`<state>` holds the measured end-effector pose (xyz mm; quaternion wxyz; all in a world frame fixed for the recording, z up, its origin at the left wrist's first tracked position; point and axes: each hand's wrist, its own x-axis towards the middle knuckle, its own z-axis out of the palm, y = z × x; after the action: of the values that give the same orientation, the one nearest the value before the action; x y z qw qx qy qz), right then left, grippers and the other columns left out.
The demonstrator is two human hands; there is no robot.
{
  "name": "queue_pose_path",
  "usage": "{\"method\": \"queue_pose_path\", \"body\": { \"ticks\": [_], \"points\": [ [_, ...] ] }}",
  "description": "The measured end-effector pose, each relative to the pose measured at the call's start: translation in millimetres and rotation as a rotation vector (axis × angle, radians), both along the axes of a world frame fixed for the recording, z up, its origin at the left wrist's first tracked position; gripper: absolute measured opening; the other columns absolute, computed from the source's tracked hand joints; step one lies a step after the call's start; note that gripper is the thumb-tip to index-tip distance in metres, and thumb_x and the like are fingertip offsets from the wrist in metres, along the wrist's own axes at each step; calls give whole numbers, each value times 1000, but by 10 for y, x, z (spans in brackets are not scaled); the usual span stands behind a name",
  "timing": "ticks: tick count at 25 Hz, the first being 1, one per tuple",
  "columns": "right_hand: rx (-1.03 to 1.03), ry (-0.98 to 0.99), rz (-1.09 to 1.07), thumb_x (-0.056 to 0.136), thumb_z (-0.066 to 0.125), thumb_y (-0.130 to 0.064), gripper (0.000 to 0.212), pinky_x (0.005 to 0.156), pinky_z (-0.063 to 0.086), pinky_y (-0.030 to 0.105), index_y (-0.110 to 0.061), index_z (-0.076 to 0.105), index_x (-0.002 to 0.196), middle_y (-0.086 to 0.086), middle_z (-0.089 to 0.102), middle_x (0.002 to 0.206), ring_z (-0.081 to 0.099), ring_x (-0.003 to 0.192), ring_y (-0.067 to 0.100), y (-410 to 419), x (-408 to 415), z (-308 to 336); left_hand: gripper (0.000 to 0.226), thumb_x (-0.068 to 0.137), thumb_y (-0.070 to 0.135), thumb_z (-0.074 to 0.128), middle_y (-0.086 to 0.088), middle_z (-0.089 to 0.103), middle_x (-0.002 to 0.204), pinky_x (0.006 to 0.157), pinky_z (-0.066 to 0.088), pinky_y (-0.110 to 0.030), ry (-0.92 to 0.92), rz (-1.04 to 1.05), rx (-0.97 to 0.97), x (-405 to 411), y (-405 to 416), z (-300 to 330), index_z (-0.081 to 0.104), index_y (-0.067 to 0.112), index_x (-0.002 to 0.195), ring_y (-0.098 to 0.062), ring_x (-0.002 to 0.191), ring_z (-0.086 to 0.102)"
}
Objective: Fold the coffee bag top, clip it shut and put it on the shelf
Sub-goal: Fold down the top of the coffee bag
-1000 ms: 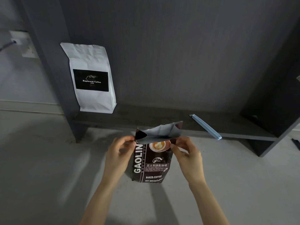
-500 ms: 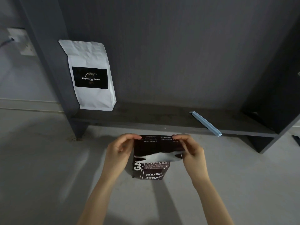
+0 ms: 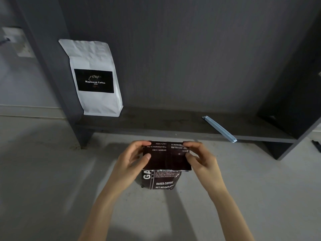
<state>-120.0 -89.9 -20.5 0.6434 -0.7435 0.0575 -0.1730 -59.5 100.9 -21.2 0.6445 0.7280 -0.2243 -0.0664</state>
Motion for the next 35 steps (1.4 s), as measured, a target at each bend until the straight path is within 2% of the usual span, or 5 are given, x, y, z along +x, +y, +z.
{"method": "queue_pose_path", "body": {
  "ticks": [2, 6, 12, 25, 35],
  "points": [
    [-45, 9, -15, 83, 53, 1, 40, 92, 44, 35, -35, 53, 100, -11, 63, 102, 57, 106, 13, -14, 17, -48, 37, 69, 35, 60, 32, 62, 107, 94, 43, -11, -3, -48, -1, 3, 4, -49, 52, 51, 101, 7, 110, 53],
    [-38, 44, -22, 82, 55, -1, 42, 91, 48, 31, -36, 52, 104, -10, 63, 102, 59, 105, 9, -12, 73, -128, 61, 83, 5, 55, 23, 50, 122, 98, 37, -7, 41, -25, -51, 44, -55, -117, 32, 50, 118, 12, 113, 48],
    [-46, 56, -186, 80, 60, -3, 21, 62, 51, 10, -17, 63, 96, 2, 69, 93, 62, 73, -7, -7, 151, -188, 28, 84, 1, 52, 15, 61, 99, 77, 42, 1, 17, 128, 2, 56, -153, -197, 56, 12, 111, 21, 84, 57],
    [-110, 47, -320, 77, 64, -6, 23, 52, 42, 4, -28, 61, 78, -16, 62, 72, 57, 67, -15, -42, 113, -116, 17, 82, 11, 59, 35, 68, 74, 72, 46, -5, -31, 228, 21, 168, -286, -316, 64, 25, 90, 10, 78, 63],
    [-298, 93, -193, 82, 59, -16, 22, 61, 42, 0, -18, 62, 104, -13, 65, 85, 59, 76, -13, -331, 116, -71, 16, 82, 21, 58, 37, 67, 77, 75, 46, -9, -35, 168, 69, 231, -365, -324, 60, 37, 84, 10, 81, 63]
  ]
}}
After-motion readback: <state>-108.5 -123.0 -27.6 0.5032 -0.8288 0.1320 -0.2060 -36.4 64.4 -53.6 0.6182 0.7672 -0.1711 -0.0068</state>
